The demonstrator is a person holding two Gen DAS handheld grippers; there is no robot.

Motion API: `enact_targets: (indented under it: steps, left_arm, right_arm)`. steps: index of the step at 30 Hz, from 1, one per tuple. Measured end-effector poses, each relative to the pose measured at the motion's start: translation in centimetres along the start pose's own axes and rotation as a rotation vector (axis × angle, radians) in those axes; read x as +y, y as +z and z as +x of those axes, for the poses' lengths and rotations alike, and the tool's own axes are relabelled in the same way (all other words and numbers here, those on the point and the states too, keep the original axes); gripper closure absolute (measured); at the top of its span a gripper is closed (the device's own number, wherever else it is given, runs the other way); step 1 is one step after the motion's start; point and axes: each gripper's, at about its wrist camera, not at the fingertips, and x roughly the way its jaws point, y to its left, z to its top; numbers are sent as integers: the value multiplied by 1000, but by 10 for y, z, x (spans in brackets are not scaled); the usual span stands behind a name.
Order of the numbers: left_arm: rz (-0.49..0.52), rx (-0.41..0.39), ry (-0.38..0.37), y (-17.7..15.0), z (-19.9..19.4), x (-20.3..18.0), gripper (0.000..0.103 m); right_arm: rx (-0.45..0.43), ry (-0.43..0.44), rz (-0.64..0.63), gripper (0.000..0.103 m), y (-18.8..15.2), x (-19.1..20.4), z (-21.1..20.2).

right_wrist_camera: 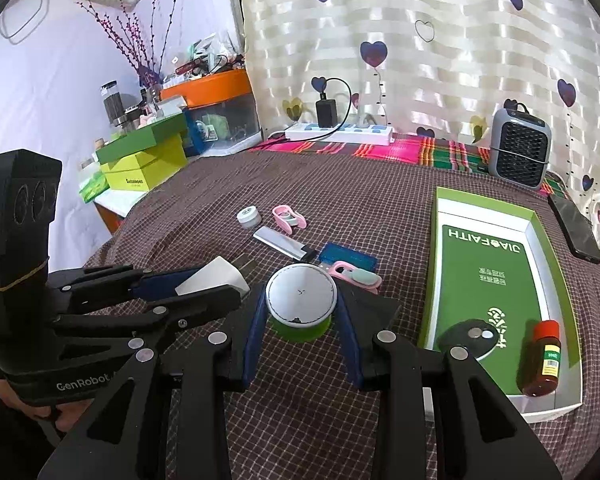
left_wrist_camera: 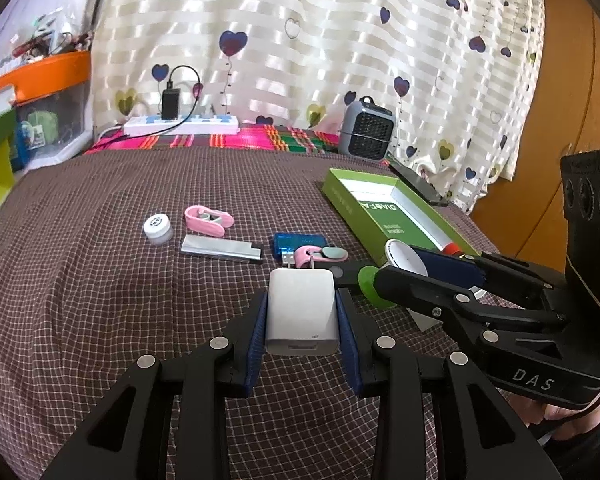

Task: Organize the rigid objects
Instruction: 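Carry the white charger and cable reel over the green box lid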

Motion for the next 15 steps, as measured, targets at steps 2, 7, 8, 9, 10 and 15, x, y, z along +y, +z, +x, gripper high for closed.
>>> enact_targets:
  steps: [2,7,8,9,10,15]
  left_arm:
    - [3,-2,1,0,0,-2,71]
    - [14,-9,3,2,0,-9,71]
    - [17,-10,2,2,0,-11,71]
    - [19,-10,1,2,0,-12,71]
    - [21,-11,2,3,0,-14,71]
    - [27,-12,-3,3,0,-18,71]
  right_arm:
    - [-5,-1,4,68,-1,-2,-2]
    - [-16,-2,12,68,-1,-5,-7]
    - [-18,-2,14,68,-2,-6,-8]
    - [-19,-4,15,68,-2,-6,-8]
    - [-20,-5,17,68,-2,-7,-9]
    - [-32,-13,31,68,-3,-12,-14]
